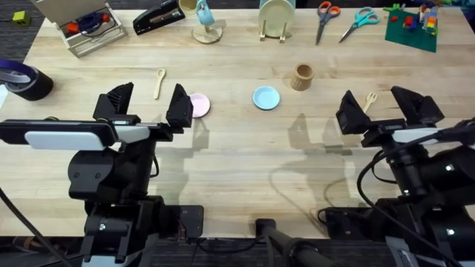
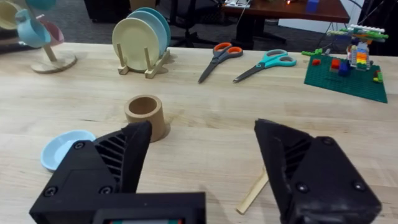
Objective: Pick up a utensil and set it on the pink plate, then put the other utensil in the container.
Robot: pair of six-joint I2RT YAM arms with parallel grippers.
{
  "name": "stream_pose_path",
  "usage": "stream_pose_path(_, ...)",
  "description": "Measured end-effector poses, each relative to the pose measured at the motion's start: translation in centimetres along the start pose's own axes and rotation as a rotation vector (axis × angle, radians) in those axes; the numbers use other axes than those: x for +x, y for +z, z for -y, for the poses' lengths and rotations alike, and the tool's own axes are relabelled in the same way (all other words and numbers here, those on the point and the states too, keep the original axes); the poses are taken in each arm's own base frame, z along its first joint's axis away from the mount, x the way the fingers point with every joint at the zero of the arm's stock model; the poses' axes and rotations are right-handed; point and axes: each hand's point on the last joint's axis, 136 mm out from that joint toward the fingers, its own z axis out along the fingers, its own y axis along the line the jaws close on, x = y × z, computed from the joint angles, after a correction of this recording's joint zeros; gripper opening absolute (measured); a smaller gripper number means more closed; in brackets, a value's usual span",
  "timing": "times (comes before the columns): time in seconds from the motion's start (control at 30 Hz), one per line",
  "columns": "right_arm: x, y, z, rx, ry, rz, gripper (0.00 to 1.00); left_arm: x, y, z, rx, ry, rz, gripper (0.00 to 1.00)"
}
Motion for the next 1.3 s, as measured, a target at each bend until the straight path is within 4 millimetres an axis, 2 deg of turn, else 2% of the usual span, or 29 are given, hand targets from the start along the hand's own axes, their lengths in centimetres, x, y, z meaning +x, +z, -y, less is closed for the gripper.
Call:
stream_pose_path(0.93,0.1,-0.2,0.0,-0.002,-0.006,-0.028,0.996,-0.1,-0.2,0.1,0.003,0.019,-0.02,0.995)
stream_pose_path(1.0,0.1,-0.5,-0.1,-0.004,-0.009,-0.053,0.996,-1.0,-0.5,0.1,0.002,0.02,-0.029,0.994)
stream_pose_path(1.1,-0.6,-1.1,-0.1,-0.007,-0.012,-0.077,0.996,-3.8,-1.5,-0.1,-0.005,0.02,-0.015,0.994)
stream_pose_path(1.3,-4.9,-3.5,-0.2,-0.008,-0.016,-0.069,0.995,-9.1,-4.3,-0.9,-0.053,0.023,0.006,0.993)
